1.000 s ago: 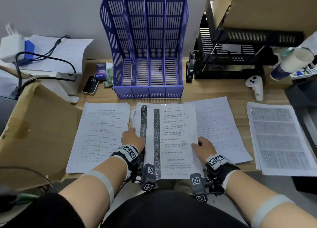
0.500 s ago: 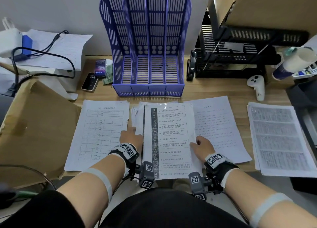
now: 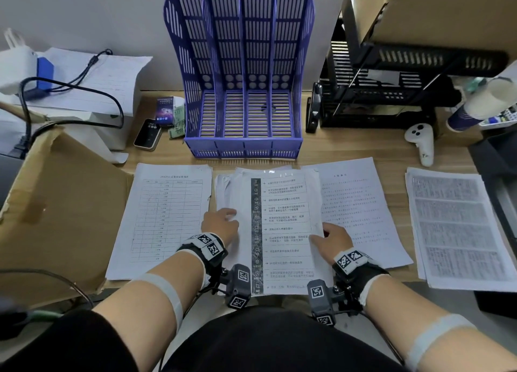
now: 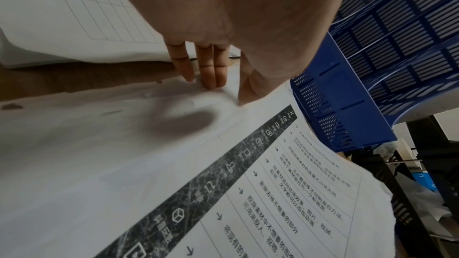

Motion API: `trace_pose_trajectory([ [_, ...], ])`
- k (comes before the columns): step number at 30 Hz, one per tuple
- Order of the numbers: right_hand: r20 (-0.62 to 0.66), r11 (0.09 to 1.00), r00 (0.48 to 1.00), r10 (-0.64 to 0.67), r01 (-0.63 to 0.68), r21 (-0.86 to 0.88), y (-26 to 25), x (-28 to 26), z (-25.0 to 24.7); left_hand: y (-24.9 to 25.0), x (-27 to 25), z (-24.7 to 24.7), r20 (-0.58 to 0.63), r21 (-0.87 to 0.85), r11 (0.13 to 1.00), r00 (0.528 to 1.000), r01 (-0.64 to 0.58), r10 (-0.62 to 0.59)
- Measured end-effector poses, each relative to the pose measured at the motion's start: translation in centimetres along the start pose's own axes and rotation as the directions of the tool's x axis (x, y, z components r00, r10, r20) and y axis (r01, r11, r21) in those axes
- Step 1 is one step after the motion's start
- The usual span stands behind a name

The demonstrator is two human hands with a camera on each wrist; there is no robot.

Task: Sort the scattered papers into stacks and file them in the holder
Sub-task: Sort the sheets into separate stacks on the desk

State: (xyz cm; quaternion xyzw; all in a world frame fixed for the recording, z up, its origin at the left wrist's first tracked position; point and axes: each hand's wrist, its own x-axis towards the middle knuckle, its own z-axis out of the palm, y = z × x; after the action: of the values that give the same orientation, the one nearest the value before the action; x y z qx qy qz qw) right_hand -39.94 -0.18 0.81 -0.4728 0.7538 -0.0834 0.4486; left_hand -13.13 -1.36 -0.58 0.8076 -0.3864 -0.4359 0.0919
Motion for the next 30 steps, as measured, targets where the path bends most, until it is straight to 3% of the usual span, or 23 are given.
trace_pose_trajectory([
  [6, -0.011, 1.000, 1.000, 0.017, -0.017, 0.002, 0.4, 0.2, -0.2, -0.3, 0.2, -0.3, 0.014, -0.003, 1.000, 1.000, -0.016, 0.017],
  [13, 0.036, 0.999, 0.999, 0.012, -0.013, 0.038, 0.2, 0.0, -0.1, 0.0, 0.2, -0.6, 0.133, -0.080, 0.996, 0.989, -0.049, 0.060],
  [17, -0.083, 0.998, 0.996, 0.042, -0.039, 0.042, 0.6, 0.2, -0.4, 0.3, -0.1, -0.3, 0.168, -0.081, 0.996, 0.985, -0.037, 0.050],
  [22, -0.190, 0.992, 0.977, 0.093, -0.073, 0.107, 1.1, 0.5, -1.9, 0.2, -0.2, -0.4, 0.063, -0.068, 0.997, 0.998, 0.026, -0.022],
  [26, -0.212, 0.996, 0.974, 0.085, -0.075, 0.053, 1.1, 0.7, -3.3, 0.4, -0.2, -1.1, -0.097, 0.091, 0.991, 0.992, 0.095, -0.086],
  [30, -0.098, 0.998, 0.994, 0.053, -0.048, 0.047, 0.3, 0.5, -3.3, 0.3, -0.2, -1.1, -0.043, 0.008, 0.991, 0.990, 0.134, -0.134],
])
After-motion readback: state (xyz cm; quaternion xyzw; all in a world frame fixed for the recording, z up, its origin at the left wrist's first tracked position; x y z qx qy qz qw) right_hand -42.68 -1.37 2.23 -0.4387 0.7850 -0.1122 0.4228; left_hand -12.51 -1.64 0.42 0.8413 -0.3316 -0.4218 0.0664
